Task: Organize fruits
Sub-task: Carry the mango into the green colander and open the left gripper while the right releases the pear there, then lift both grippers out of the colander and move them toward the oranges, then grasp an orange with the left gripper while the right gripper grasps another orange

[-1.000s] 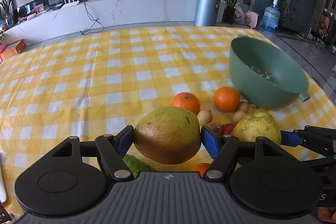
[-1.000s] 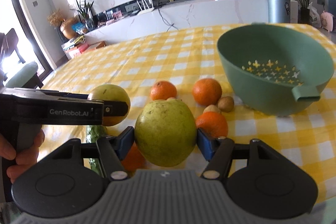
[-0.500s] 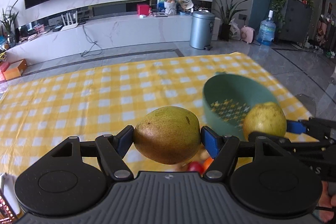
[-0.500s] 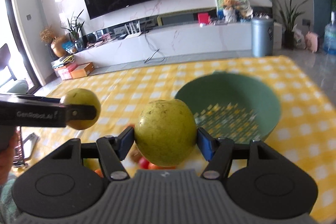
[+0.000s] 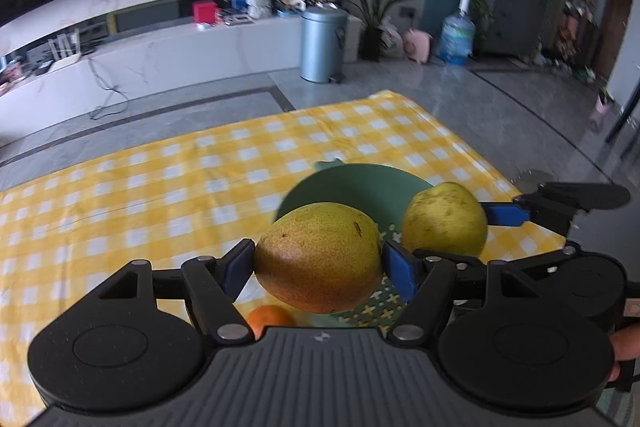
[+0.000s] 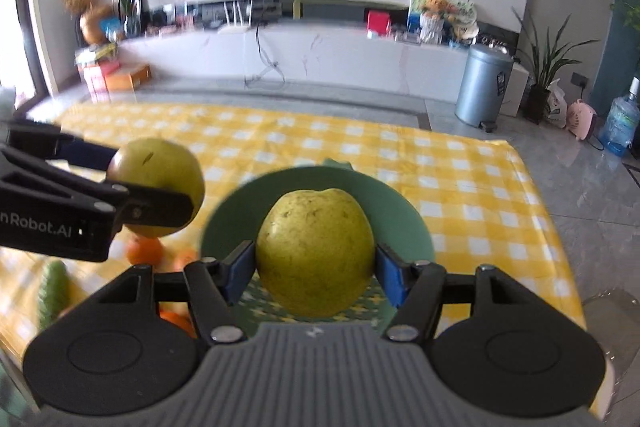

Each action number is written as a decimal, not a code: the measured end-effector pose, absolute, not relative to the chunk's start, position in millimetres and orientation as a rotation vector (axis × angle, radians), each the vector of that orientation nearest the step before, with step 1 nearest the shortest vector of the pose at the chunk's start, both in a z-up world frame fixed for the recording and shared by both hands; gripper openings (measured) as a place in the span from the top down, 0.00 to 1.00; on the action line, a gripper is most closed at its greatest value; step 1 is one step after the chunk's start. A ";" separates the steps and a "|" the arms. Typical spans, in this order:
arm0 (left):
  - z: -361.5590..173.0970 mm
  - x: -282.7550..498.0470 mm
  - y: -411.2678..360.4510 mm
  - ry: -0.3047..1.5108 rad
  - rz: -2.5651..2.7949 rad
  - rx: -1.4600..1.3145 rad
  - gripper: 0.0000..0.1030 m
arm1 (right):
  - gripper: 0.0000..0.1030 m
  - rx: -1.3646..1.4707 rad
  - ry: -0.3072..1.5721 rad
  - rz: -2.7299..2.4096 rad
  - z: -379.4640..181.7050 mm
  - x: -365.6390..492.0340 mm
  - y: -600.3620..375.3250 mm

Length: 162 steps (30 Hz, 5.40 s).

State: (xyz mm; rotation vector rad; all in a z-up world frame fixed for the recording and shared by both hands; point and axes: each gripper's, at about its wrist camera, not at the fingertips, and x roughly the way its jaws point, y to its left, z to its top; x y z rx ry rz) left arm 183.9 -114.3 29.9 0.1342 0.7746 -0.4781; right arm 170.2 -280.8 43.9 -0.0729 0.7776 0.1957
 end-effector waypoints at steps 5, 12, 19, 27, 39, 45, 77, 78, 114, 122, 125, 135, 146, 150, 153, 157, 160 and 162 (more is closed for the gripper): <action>11.4 202.7 -134.5 0.829 -0.521 0.186 0.22 | 0.40 -0.123 0.876 0.241 30.7 195.9 -288.2; -9.6 219.1 -147.6 0.888 -0.553 0.238 0.22 | 0.40 -0.171 0.998 0.300 5.8 218.9 -285.9; -27.5 230.1 -155.2 0.953 -0.550 0.299 0.22 | 0.40 -0.236 1.073 0.354 -12.0 232.7 -281.0; -40.4 236.2 -160.3 0.986 -0.551 0.319 0.22 | 0.40 -0.274 1.117 0.373 -24.2 240.8 -279.6; -46.2 240.3 -171.2 0.989 -0.527 0.388 0.22 | 0.40 -0.364 1.152 0.388 -31.7 249.2 -270.0; -47.2 242.3 -173.5 0.995 -0.519 0.411 0.22 | 0.39 -0.391 1.176 0.402 -33.8 254.1 -267.6; 28.2 187.8 -123.2 0.827 -0.420 0.279 0.17 | 0.10 -0.287 0.962 0.226 36.4 207.7 -266.6; 31.4 182.5 -117.8 0.819 -0.417 0.270 0.17 | 0.10 -0.263 0.946 0.221 40.3 201.6 -265.8; 5.4 72.5 14.3 0.864 -0.391 0.158 0.20 | 0.22 0.058 0.670 0.186 3.3 50.6 -177.5; -25.8 79.3 0.0 0.926 -0.430 0.211 0.20 | 0.33 0.066 0.715 0.201 -7.8 63.5 -178.8; -34.8 82.9 -1.3 0.939 -0.436 0.214 0.21 | 0.34 0.088 0.732 0.203 -12.1 69.7 -179.0; -59.0 97.7 -6.3 0.984 -0.418 0.225 0.26 | 0.36 0.102 0.777 0.211 -24.2 89.7 -173.7; -68.4 104.0 -8.8 0.992 -0.414 0.240 0.32 | 0.46 0.158 0.860 0.204 -37.1 110.3 -175.6; -69.9 105.3 -7.9 0.996 -0.417 0.233 0.37 | 0.46 0.159 0.886 0.206 -40.7 115.8 -172.9; -70.8 105.2 -8.0 0.995 -0.413 0.241 0.44 | 0.55 0.162 0.901 0.209 -42.9 118.9 -171.0; -70.6 105.2 -7.0 0.993 -0.419 0.226 0.47 | 0.59 0.151 0.905 0.200 -43.7 119.7 -170.5; -70.6 105.2 -6.7 0.990 -0.417 0.218 0.48 | 0.60 0.150 0.907 0.194 -44.1 119.6 -170.9; -70.6 104.7 -6.7 0.986 -0.414 0.216 0.48 | 0.61 0.148 0.908 0.193 -43.9 119.5 -170.7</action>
